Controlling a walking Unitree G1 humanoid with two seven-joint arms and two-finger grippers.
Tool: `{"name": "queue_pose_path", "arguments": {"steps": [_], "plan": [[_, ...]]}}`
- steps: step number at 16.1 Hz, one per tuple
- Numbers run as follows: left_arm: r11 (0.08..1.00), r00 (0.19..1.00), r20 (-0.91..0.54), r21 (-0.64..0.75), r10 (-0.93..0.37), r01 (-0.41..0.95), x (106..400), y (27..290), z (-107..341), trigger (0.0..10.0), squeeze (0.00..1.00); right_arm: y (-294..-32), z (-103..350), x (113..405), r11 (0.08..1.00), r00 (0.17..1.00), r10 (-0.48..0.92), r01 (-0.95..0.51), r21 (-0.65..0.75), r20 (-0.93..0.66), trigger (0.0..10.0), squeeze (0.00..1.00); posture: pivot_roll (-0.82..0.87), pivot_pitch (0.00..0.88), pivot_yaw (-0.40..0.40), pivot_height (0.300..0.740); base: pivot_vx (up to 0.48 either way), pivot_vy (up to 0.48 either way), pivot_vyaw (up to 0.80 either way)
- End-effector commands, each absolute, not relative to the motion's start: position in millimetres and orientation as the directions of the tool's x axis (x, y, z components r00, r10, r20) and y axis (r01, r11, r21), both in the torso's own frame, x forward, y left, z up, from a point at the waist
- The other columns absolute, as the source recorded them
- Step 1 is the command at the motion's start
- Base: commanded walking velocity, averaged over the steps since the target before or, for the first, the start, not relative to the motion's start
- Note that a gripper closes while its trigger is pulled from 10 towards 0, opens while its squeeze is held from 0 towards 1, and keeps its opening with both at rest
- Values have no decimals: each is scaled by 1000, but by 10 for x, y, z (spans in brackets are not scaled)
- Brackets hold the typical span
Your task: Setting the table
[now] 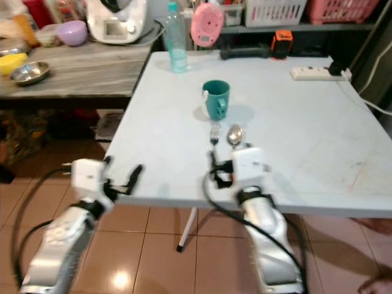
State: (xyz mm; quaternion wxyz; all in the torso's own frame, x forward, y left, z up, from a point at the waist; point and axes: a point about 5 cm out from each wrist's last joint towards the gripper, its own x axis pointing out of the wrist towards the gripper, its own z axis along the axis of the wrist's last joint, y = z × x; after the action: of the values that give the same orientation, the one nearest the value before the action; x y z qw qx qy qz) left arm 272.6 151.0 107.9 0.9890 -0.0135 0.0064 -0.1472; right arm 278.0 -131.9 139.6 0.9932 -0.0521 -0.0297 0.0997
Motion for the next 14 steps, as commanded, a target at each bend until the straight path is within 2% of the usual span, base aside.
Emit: {"name": "queue_pose_path", "arguments": {"steps": [1, 3, 5, 10, 14], "plan": [[948, 948, -18, -26, -318, 317, 2725, 1438, 1073, 10000, 0, -1398, 1420, 2769, 979, 983, 176, -169, -113, 57, 10000, 0, -38, 97, 63, 740, 270, 0, 0], [938, 939, -15, -43, -344, 343, 2705, 1414, 1064, 10000, 0, -1401, 1415, 2762, 980, 983, 174, -167, -109, 55, 10000, 0, -40, 100, 64, 740, 0, 0, 0], [901, 903, 10, -55, -429, 429, 2651, 1378, 1102, 10000, 0, -1419, 1386, 2742, 984, 987, 154, -149, -97, 43, 10000, 0, -41, 105, 61, 740, 0, 0, 0], [821, 820, -31, 2, -571, 572, 2576, 1392, 1081, 10000, 0, -1408, 1409, 2736, 986, 988, 150, -147, -74, 45, 10000, 0, -49, 120, 66, 740, 0, 0, 0], [781, 781, -65, 35, -621, 624, 2530, 1422, 1059, 10000, 0, -1304, 1454, 2881, 990, 991, 129, -130, 51, 36, 10000, 0, -47, 126, 71, 740, 0, 0, 0]]}}
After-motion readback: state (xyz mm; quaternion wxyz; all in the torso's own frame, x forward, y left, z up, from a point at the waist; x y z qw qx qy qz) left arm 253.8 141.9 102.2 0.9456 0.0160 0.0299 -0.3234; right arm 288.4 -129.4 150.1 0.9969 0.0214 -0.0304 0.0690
